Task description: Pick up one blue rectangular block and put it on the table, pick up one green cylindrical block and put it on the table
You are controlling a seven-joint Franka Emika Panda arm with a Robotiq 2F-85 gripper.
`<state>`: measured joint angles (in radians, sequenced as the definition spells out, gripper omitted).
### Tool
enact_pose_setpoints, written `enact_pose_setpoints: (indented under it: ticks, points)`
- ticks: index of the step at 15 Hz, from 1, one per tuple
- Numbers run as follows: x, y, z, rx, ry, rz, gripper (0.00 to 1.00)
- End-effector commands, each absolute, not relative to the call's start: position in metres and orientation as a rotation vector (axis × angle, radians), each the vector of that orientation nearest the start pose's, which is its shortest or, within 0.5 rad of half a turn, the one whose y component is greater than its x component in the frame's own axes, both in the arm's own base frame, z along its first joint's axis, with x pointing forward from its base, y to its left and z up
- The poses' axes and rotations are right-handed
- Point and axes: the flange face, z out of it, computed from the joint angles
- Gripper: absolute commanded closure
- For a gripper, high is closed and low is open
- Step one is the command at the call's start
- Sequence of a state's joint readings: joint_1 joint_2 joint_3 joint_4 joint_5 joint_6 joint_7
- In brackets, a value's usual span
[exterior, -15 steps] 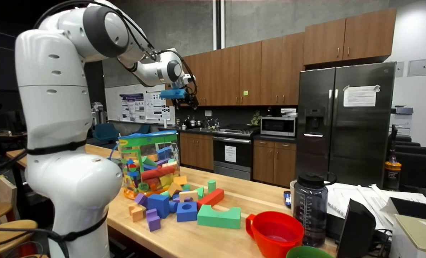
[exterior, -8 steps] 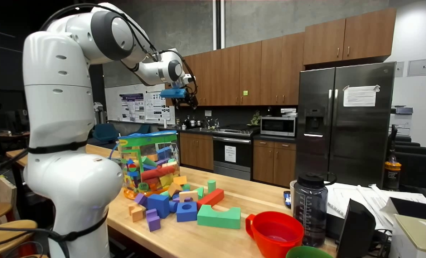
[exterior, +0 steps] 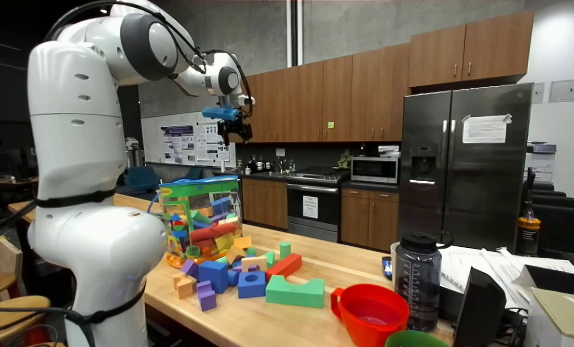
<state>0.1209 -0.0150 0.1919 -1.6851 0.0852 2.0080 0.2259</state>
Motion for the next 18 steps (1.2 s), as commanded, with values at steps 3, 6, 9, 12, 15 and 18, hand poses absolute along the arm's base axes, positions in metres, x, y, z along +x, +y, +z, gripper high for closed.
enact_pose_setpoints:
  ticks: [3, 6, 9, 12, 15, 18]
  points:
    - [0.509, 0.202, 0.581, -2.93, 0.035, 0.021, 0.0]
    - [0.497, 0.213, 0.556, -2.899, 0.08, 0.177, 0.0]
    - [0.494, 0.226, 0.533, -2.921, 0.007, 0.187, 0.0]
    - [0.491, 0.243, 0.513, -2.933, -0.101, 0.199, 0.0]
    - [0.487, 0.264, 0.498, -2.938, -0.29, 0.194, 0.0]
    - [0.484, 0.282, 0.483, -2.934, -0.491, 0.169, 0.0]
